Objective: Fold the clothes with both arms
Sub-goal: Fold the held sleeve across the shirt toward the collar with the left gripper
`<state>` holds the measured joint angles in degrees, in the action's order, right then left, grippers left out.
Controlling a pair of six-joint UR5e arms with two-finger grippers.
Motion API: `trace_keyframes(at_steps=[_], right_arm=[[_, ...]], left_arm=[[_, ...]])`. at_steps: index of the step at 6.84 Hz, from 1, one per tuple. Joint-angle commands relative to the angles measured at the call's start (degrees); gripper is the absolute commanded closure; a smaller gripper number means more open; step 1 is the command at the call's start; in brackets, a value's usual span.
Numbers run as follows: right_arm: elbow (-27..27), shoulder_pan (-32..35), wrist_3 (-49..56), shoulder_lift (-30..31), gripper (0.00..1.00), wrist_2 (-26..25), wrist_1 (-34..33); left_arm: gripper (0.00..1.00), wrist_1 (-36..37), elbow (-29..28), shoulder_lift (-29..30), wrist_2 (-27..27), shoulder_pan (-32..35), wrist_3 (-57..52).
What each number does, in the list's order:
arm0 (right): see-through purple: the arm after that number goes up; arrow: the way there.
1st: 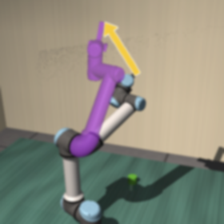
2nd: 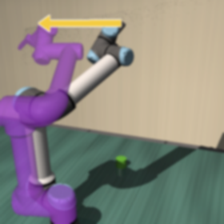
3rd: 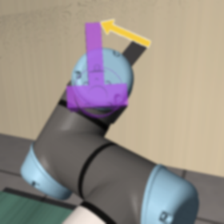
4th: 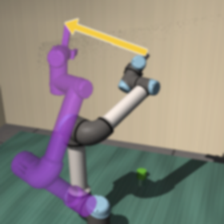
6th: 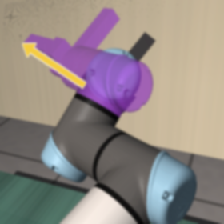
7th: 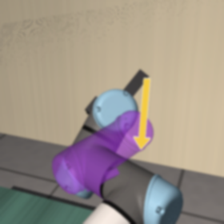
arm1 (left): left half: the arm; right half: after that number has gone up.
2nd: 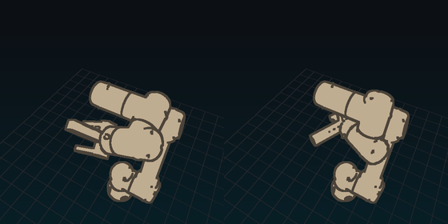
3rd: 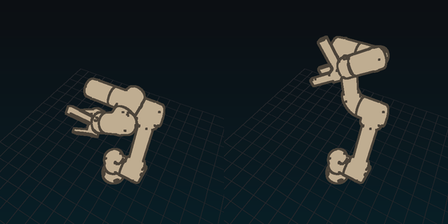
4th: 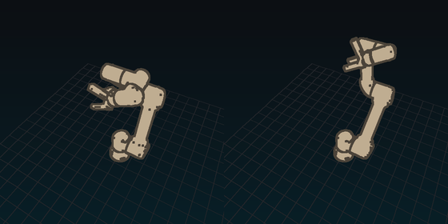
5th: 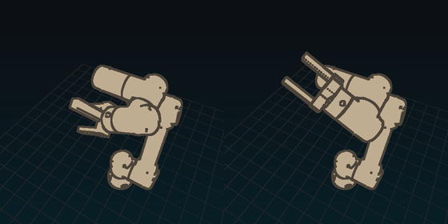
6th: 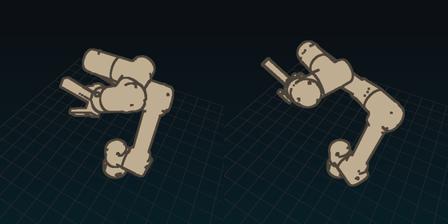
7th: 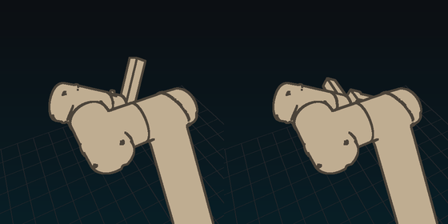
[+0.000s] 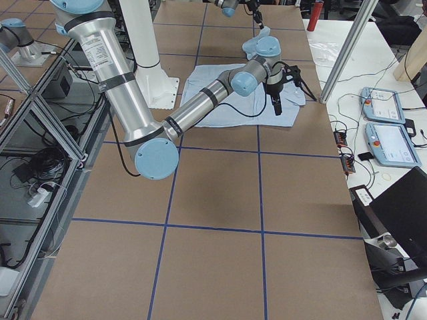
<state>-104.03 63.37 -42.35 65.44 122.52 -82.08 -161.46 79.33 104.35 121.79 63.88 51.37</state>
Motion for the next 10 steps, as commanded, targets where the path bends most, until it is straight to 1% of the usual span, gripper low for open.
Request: trace_keyframes(at_steps=[1,2,3,5,7,8,9,10], right_arm=[[-0.5,0.0,-0.1,0.2,0.00,-0.1,0.0],[-0.6,0.0,-0.1,0.3,0.00,0.0,0.0],[-0.6,0.0,-0.1,0.4,0.00,0.1,0.0],[-0.4,0.0,-0.1,0.6,0.00,0.1,0.0],[-0.7,0.0,-0.5,0.9,0.00,0.1,0.0],[-0.8,-0.1,-0.8,0.9,0.00,0.1,0.0],[-0.7,-0.1,-0.8,0.9,0.00,0.1,0.0],[-0.6,-0.2,-0.8,0.9,0.00,0.0,0.0]], left_arm=[[1.00,15.4,5.8,10.6,0.1,-1.8,3.9],[1.00,18.9,6.7,15.1,-0.5,-7.0,8.3],[1.00,23.0,6.4,19.9,-2.9,-10.8,11.6],[1.00,24.3,4.9,25.4,-12.5,-20.1,16.4],[1.00,24.3,-0.7,31.9,-19.4,-26.6,21.1],[1.00,24.3,-3.9,34.0,-21.1,-28.0,21.3],[0.94,24.2,-6.3,35.5,-21.6,-29.1,21.2],[0.01,24.1,-6.9,35.7,-21.9,-30.5,21.1]])
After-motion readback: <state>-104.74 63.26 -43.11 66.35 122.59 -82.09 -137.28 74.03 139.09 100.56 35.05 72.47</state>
